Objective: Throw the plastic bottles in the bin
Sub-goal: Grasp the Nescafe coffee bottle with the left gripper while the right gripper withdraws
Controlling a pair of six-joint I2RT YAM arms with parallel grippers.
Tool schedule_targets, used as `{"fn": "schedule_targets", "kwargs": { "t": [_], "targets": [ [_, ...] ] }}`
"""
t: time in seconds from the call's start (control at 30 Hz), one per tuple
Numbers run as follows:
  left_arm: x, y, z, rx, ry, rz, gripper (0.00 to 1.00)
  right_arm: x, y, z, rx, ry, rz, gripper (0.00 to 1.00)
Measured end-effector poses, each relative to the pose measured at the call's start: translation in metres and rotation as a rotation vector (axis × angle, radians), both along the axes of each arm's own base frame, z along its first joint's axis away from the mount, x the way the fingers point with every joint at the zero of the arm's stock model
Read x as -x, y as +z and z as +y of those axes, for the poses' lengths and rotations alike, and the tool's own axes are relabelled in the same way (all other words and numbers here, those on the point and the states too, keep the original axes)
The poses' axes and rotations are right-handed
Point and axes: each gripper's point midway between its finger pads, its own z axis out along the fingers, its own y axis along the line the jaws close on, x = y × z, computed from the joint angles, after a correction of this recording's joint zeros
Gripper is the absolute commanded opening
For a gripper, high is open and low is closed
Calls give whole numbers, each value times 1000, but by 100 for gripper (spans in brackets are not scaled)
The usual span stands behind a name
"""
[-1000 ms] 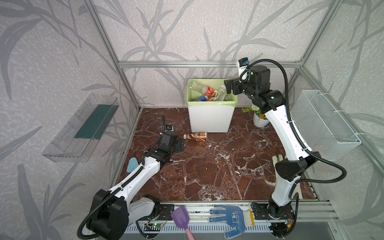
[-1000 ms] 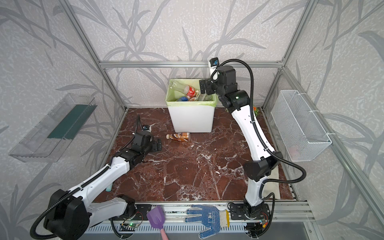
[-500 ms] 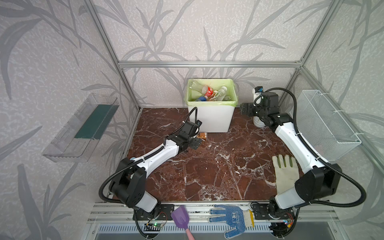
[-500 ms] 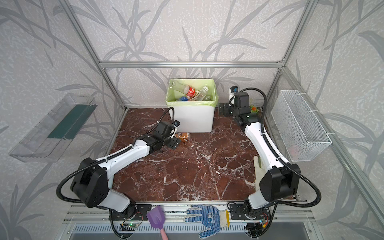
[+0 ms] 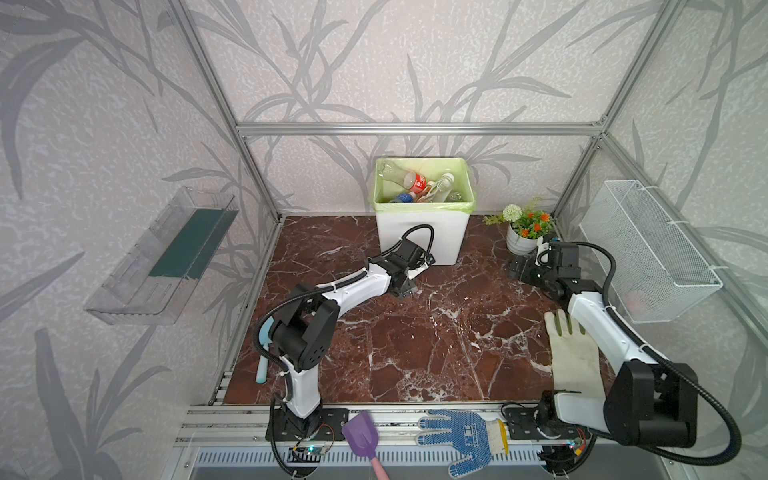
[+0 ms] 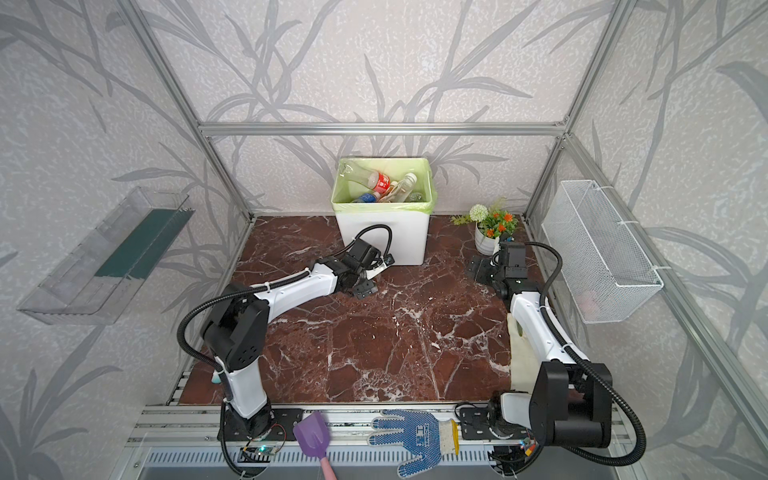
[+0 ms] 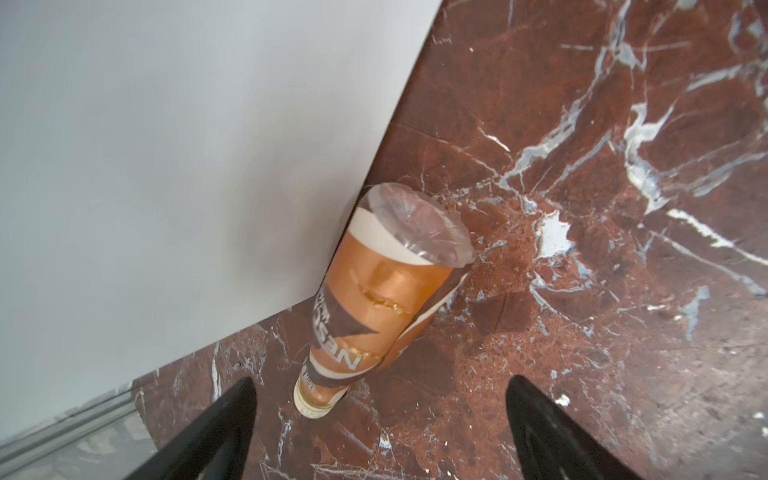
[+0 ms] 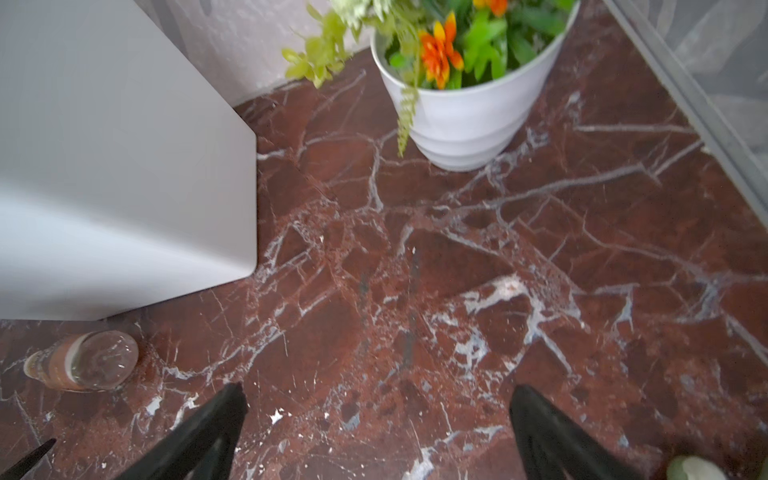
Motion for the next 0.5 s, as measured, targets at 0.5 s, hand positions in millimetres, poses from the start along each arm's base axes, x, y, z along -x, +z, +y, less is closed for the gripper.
{"fn": "schedule_targets", "kwargs": {
  "t": [0.5],
  "targets": [
    [-30,-42,-3,-200,-77,-24,92,3,-8,5,-62,11,14,99]
  ]
}}
